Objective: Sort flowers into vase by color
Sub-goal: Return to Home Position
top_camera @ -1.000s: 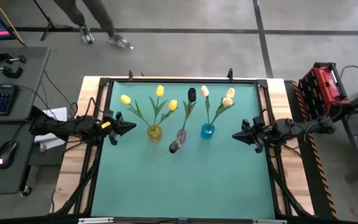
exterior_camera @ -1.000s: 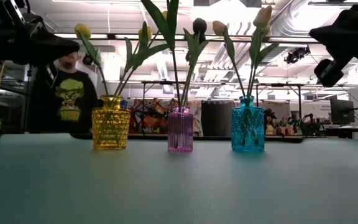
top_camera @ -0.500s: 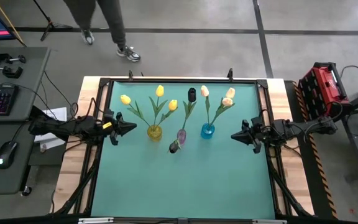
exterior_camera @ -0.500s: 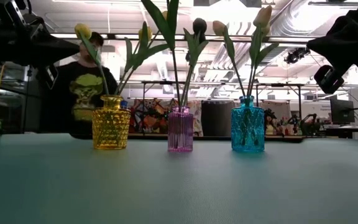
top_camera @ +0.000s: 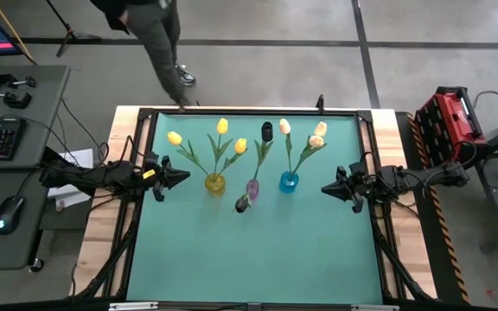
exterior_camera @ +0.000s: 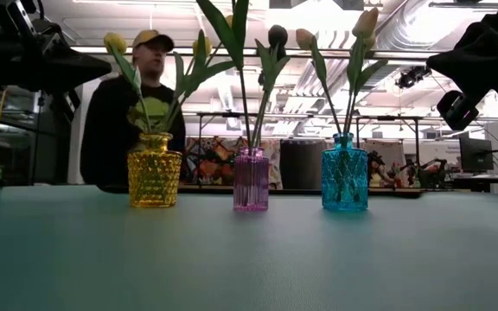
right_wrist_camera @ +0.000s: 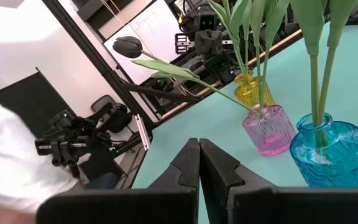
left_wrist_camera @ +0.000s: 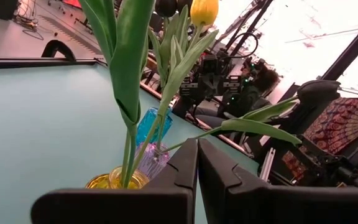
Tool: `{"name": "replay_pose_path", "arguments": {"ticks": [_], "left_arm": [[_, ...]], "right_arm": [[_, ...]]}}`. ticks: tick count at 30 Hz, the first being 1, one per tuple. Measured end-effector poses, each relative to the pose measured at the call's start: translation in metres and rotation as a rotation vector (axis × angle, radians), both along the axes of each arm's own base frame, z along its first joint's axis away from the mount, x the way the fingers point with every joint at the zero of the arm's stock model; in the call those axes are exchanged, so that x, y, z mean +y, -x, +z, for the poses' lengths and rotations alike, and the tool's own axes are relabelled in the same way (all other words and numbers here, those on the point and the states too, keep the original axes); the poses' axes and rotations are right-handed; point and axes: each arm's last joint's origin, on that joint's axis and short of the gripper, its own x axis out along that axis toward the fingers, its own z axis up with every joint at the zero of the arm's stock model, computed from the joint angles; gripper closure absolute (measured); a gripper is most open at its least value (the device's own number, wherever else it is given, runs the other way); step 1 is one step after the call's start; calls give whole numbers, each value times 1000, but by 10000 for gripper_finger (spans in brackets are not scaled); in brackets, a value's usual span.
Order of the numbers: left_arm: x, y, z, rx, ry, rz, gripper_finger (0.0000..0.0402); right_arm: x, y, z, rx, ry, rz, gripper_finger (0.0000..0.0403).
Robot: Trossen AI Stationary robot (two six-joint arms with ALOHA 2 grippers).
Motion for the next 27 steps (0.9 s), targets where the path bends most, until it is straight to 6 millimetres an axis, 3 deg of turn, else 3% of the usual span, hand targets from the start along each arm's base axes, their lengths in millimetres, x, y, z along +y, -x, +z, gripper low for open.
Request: {"name": "replay_pose_path", "arguments": {"ticks": [27], "left_arm": [[0,0,0,4,-27,-16,401]], "right_arm": [[0,0,0,0,0,0,402]]}}
